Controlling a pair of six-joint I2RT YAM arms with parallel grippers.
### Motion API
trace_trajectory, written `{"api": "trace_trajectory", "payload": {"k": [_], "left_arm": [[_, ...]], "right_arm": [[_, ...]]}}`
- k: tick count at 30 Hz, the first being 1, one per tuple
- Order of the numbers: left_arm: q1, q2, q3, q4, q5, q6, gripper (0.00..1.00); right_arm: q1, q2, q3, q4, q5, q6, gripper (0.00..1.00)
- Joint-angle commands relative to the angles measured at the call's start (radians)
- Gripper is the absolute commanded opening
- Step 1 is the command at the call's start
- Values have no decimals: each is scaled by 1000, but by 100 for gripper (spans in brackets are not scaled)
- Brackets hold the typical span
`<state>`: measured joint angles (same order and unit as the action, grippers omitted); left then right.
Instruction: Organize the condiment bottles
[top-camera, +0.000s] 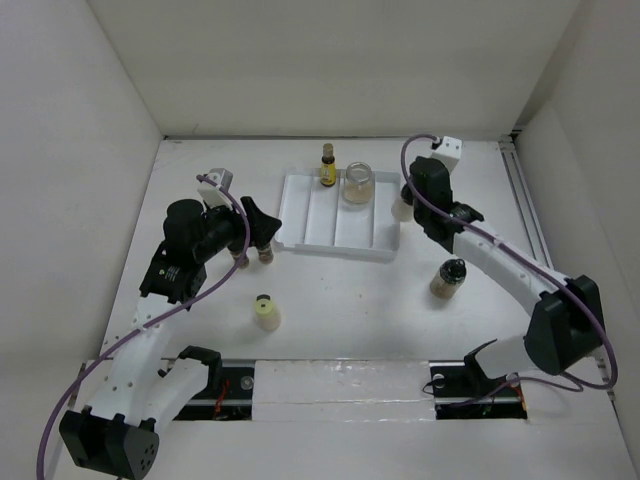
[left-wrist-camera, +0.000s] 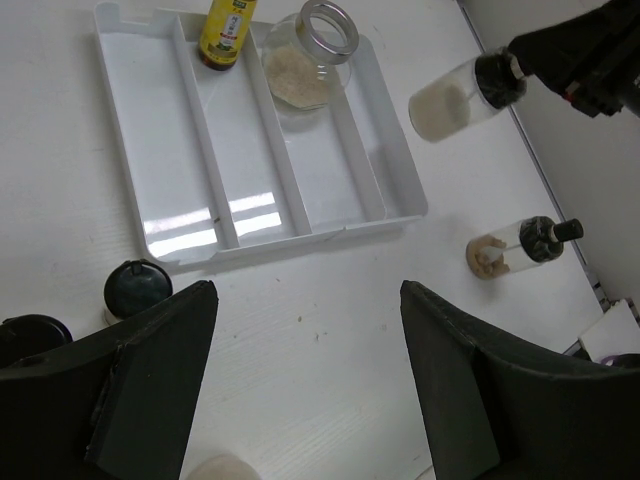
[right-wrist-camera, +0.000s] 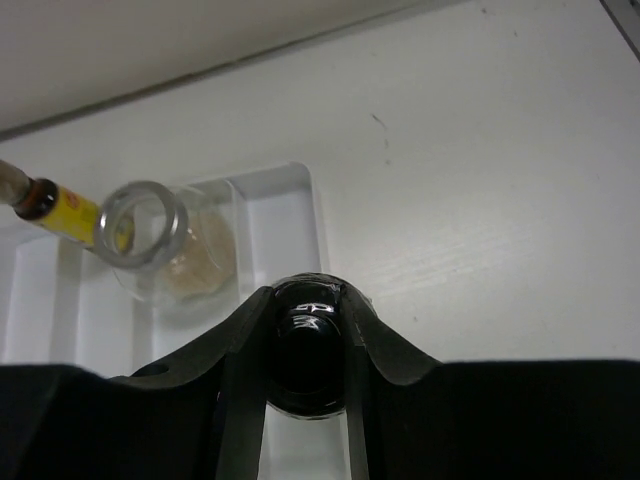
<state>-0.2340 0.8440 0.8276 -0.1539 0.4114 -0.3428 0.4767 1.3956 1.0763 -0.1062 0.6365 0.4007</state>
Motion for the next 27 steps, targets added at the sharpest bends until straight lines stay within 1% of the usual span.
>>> {"api": "trace_trajectory", "payload": {"k": [1, 4, 5, 7, 13, 24, 27], "left_arm": [[2, 7, 19, 40, 10, -4, 70], [2, 7, 19, 40, 10, -4, 70], [2, 7, 19, 40, 10, -4, 70], [2, 7, 19, 40, 10, 5, 70], [2, 16, 19, 31, 1, 5, 70], [2, 17, 19, 31, 1, 5, 70], [2, 17, 19, 31, 1, 5, 70]], "right_arm": [[0, 87, 117, 157, -3, -59, 21], [0, 172, 180, 194, -30, -80, 21], [-12, 190, 197, 206, -70, -80, 21], [-26, 244, 238, 227, -95, -89, 20], [-55, 332, 324, 227, -144, -89, 20], [-82, 485, 395, 249, -135, -99, 21], [-82, 517, 405, 249, -135, -109, 25]]}}
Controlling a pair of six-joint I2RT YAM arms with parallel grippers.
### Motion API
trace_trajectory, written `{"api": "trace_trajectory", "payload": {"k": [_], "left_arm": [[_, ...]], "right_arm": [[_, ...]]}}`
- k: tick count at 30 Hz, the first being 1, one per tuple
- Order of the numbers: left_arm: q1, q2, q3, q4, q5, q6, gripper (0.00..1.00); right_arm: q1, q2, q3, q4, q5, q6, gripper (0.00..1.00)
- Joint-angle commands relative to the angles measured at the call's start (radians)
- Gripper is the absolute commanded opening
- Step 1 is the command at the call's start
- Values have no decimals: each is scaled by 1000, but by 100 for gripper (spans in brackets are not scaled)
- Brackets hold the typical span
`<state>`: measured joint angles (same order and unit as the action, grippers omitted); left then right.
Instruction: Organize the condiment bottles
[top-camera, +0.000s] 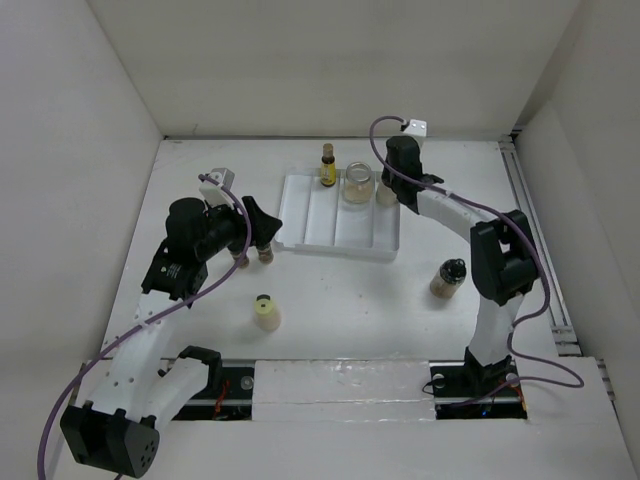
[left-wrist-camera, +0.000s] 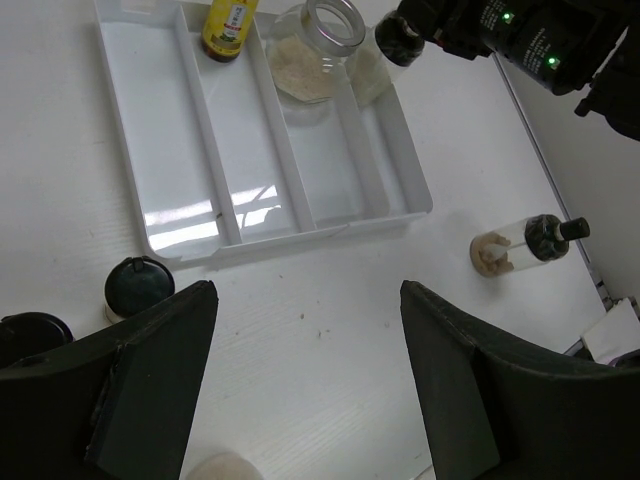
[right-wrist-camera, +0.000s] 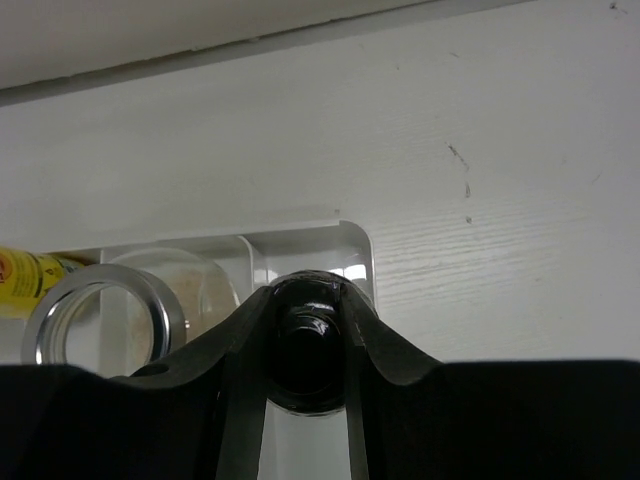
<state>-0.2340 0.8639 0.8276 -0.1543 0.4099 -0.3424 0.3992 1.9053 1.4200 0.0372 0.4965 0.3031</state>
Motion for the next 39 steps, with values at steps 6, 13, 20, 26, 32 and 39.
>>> {"api": "trace_trajectory", "payload": {"k": [6, 13, 20, 26, 32, 39], "left_arm": [[2, 6, 19, 32, -6, 5, 70], [2, -3, 19, 32, -6, 5, 70], [2, -28, 19, 32, -6, 5, 70], [2, -68, 28, 41, -6, -13, 69], [-17, -97, 38, 50, -6, -14, 69], [-28, -160, 38, 50, -16, -14, 69]], "right_arm": [[-5, -37, 51, 105, -19, -2, 73], [53, -360, -187, 96, -21, 57, 88], [205, -656, -469, -92, 210, 206, 82], [227, -916, -532, -596, 312, 534, 82], [248, -1113, -635, -776, 330, 683, 82], [217, -1065, -552, -953, 384, 731, 80]]}}
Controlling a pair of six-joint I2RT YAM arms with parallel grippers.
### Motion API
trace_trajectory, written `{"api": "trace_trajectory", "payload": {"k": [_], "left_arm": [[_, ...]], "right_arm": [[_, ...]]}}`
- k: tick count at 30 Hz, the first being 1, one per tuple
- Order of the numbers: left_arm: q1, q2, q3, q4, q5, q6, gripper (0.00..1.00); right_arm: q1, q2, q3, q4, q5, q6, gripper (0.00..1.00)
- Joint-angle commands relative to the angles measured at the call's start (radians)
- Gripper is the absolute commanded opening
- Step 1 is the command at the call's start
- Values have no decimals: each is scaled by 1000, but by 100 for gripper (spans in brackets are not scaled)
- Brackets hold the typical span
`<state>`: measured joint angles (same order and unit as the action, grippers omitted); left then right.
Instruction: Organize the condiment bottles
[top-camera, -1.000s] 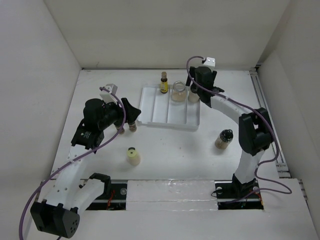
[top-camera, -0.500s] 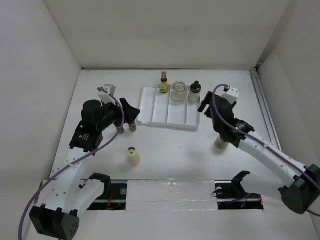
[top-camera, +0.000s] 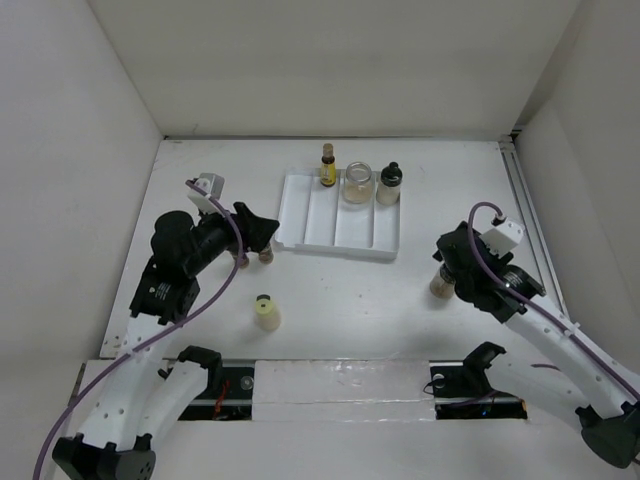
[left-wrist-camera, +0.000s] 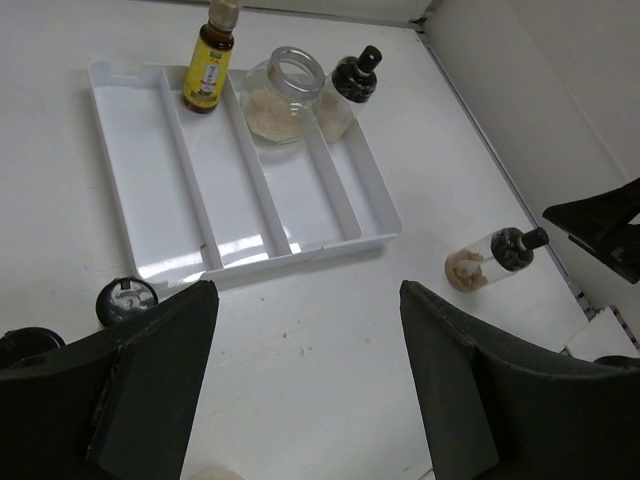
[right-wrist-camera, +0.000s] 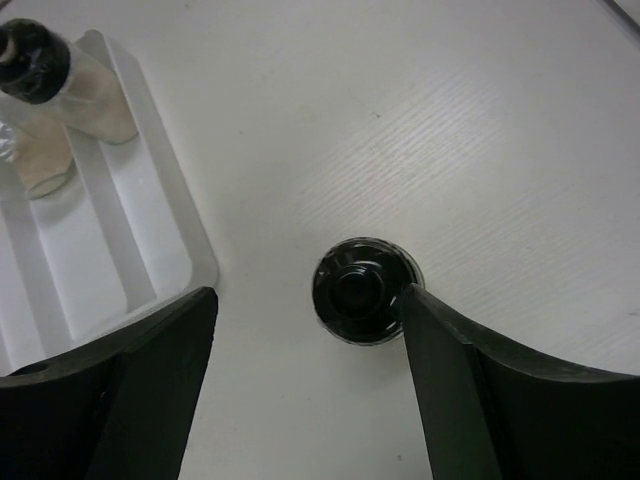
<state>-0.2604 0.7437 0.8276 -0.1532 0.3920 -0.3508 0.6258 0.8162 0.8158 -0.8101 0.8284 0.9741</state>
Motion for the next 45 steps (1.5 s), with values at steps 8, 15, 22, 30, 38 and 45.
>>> {"api": "trace_trajectory", "payload": {"k": [8, 15, 22, 30, 38, 45], "left_arm": [[-2, -95, 27, 49, -7, -14, 69], [-2, -86, 27, 49, -7, -14, 69], [-2, -75, 27, 49, 2, -14, 69], [-2, -75, 27, 49, 2, -14, 69], [-2, -75, 27, 49, 2, -14, 69], [-2, -44, 27, 49, -7, -14, 69]], "right_arm": [[-107, 109, 20, -12, -11, -23, 58], [-182, 98, -32, 95, -106, -124, 55], [-182, 87, -61, 132, -173, -135, 55], [-182, 106, -72, 141, -195, -144, 32], [-127, 93, 47, 164, -137, -181, 17], [-17, 152, 398, 351, -242, -366, 19]]}}
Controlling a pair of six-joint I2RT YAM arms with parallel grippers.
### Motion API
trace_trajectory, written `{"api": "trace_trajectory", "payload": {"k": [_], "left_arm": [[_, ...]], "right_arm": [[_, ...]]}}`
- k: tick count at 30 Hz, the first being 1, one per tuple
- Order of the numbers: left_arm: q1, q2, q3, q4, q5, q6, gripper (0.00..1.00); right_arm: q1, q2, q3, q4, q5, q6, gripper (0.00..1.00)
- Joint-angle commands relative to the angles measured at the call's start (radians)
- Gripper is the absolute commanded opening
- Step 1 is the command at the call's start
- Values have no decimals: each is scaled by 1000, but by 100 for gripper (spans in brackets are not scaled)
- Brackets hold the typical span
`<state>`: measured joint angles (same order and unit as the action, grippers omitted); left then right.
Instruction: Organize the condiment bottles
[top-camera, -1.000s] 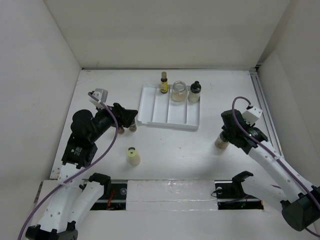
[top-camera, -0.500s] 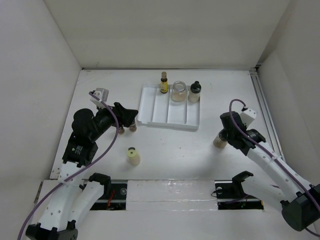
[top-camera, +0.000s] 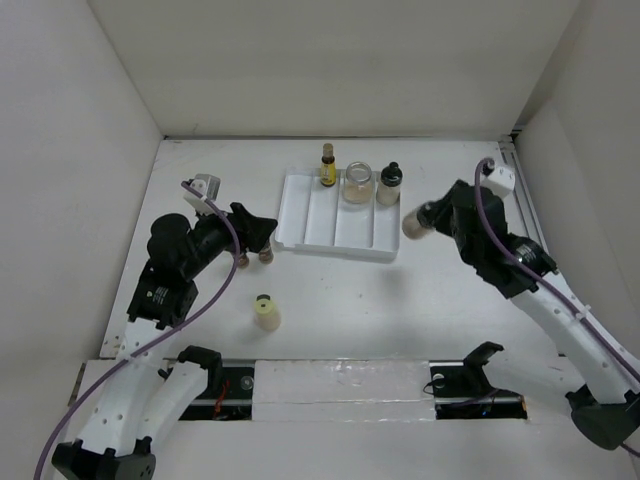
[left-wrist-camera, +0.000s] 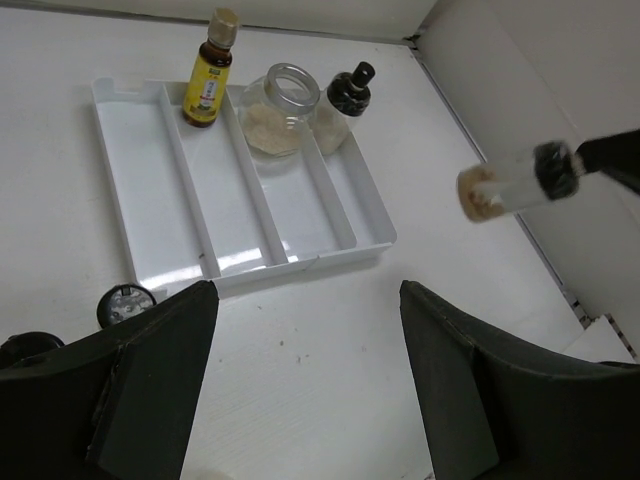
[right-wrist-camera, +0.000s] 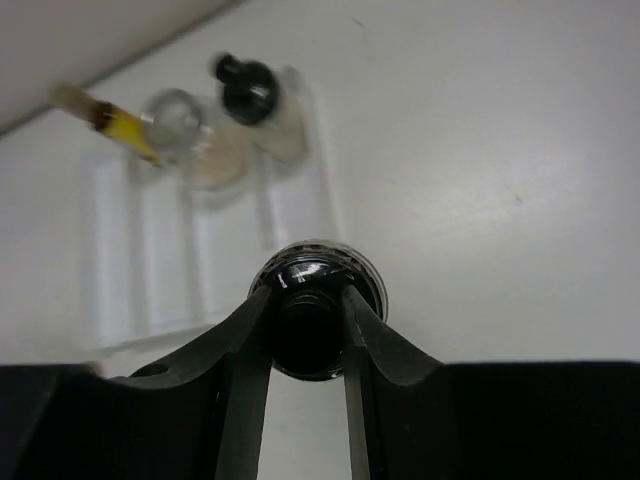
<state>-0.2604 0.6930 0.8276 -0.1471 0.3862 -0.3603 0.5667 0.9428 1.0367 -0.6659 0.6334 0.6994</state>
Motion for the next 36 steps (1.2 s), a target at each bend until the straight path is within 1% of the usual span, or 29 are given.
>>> {"api": "trace_trajectory", "payload": {"k": [1, 3, 4, 5, 6, 7, 8, 9, 10, 11, 12, 13, 14, 15, 17, 18, 20, 21, 24, 25, 30, 34, 36], "left_arm": [[-2, 7, 27, 43, -1, -5, 69], [-2, 17, 27, 43, -12, -5, 69], [-2, 17, 27, 43, -12, -5, 69], [-2, 17, 27, 34, -12, -5, 69], [-2, 17, 27, 34, -24, -5, 69], [-2, 17, 27, 34, -33, -5, 69], [-2, 17, 27, 34, -33, -5, 69], [7, 17, 27, 34, -46, -5, 69], [7, 17, 27, 34, -46, -5, 69], [7, 17, 27, 34, -58, -5, 69], [7, 17, 27, 34, -58, -5, 69], [7, 17, 27, 34, -70, -5, 69], [7, 17, 27, 34, -82, -5, 69], [7, 17, 27, 34, -83, -5, 69], [16, 17, 27, 34, -92, -5, 69], [16, 17, 18, 34, -92, -5, 69], [26, 17, 18, 34, -102, -5, 69], [26, 17, 18, 34, -102, -5, 69], [35, 17, 18, 34, -112, -5, 69], [35, 17, 18, 34, -112, -5, 69], [35, 37, 18, 34, -112, -5, 69], [35, 37, 18, 34, -112, -5, 69], [35, 37, 18, 34, -112, -5, 69]], "right_arm": [[57, 89, 213, 233, -78, -127, 19], [104, 163, 282, 311, -158, -162, 19], [116, 244, 345, 339, -185, -197, 19], [127, 285, 374, 366, -214, -210, 19], [127, 328, 405, 414, -280, -221, 19], [127, 370, 469, 436, -314, -231, 19], [127, 461, 505, 454, -339, -251, 19], [127, 509, 543, 466, -368, -262, 19], [127, 558, 627, 477, -382, -274, 19], [127, 658, 673, 477, -392, -288, 19], [127, 706, 718, 477, -393, -302, 19], [127, 753, 761, 477, -434, -316, 19], [127, 802, 851, 477, -448, -328, 19], [127, 895, 899, 467, -448, -351, 19], [127, 991, 989, 448, -411, -389, 19], [127, 1084, 1085, 436, -402, -420, 19], [127, 1172, 1173, 413, -382, -458, 19], [127, 1244, 1244, 404, -382, -489, 19], [127, 1332, 1338, 394, -344, -517, 19], [127, 1364, 1347, 394, -344, -544, 19], [136, 1403, 1316, 454, -333, -564, 20], [136, 1456, 1307, 454, -333, -564, 20], [145, 1470, 1307, 454, -342, -564, 23]]}}
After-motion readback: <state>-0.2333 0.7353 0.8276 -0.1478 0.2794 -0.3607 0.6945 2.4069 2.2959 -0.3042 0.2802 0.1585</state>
